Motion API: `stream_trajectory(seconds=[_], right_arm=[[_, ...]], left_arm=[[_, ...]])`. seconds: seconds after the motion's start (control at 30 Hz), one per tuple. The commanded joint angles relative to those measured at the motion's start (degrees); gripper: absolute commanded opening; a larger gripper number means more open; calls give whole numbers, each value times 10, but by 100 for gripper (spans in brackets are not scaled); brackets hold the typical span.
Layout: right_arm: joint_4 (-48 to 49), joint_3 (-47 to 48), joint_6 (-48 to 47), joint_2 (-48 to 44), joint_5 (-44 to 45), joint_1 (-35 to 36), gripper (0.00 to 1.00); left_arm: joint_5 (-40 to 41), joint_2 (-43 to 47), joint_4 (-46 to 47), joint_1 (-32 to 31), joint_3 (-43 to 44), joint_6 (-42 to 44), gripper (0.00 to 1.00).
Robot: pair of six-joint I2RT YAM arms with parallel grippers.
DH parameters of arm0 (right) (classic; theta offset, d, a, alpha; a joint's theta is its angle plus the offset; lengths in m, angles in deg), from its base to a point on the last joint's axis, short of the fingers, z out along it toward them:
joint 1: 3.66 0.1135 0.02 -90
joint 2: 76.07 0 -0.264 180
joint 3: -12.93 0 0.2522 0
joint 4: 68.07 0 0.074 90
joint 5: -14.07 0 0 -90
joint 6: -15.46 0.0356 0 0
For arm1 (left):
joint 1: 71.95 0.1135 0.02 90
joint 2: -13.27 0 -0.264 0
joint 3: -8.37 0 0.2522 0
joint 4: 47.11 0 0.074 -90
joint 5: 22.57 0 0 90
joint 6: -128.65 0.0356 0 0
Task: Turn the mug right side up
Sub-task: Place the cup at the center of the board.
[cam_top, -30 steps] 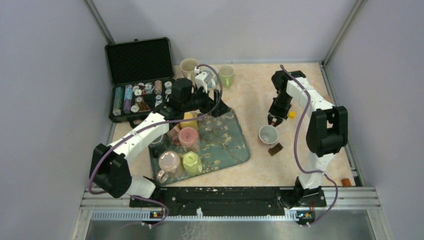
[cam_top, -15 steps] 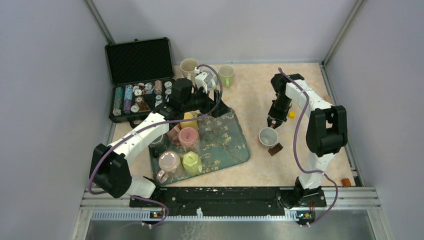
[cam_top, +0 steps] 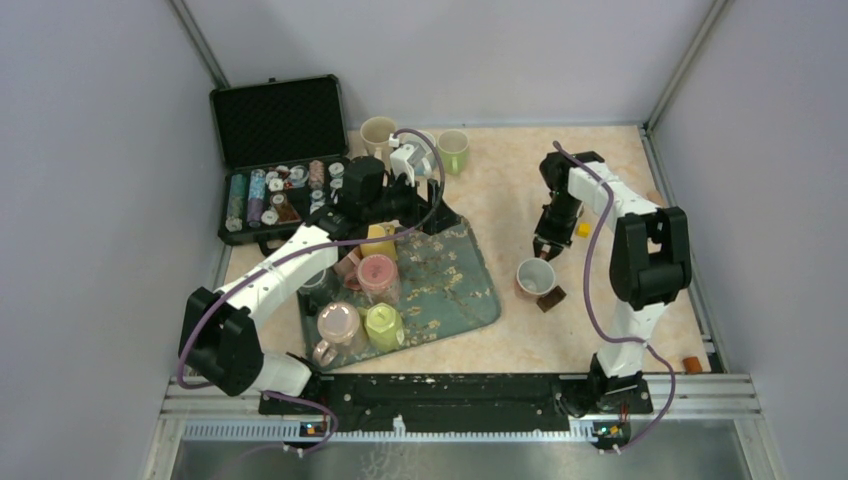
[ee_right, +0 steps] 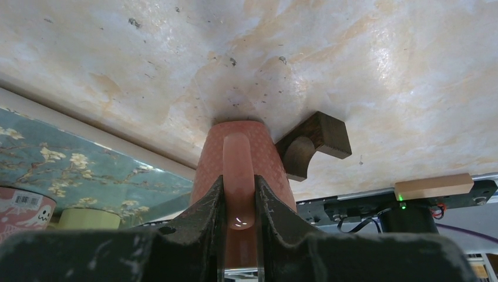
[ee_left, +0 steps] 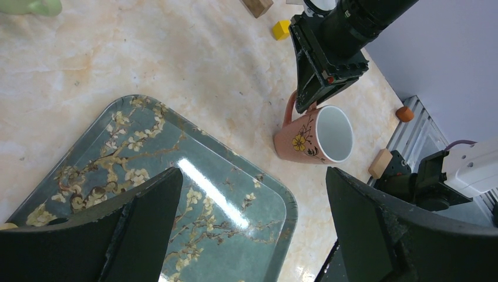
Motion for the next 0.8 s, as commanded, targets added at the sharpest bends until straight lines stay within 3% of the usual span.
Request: stream_trajectory(seconds=[0.0,0.33,0.57,0.77], right_arm=[[-10,6,-8,3,-4,6,8],[-18,35,-9,-1,-2,6,39],[-17,46,-9,-8,1,6,49],[-18,75,-5,-41,29,3,70]], left_arm=[[-7,16,14,3,11,1,99],[-10,15,14,2,11,3,99],[-9,16,14,3,10,5,99],[-6,15,18,3,6,0,99]])
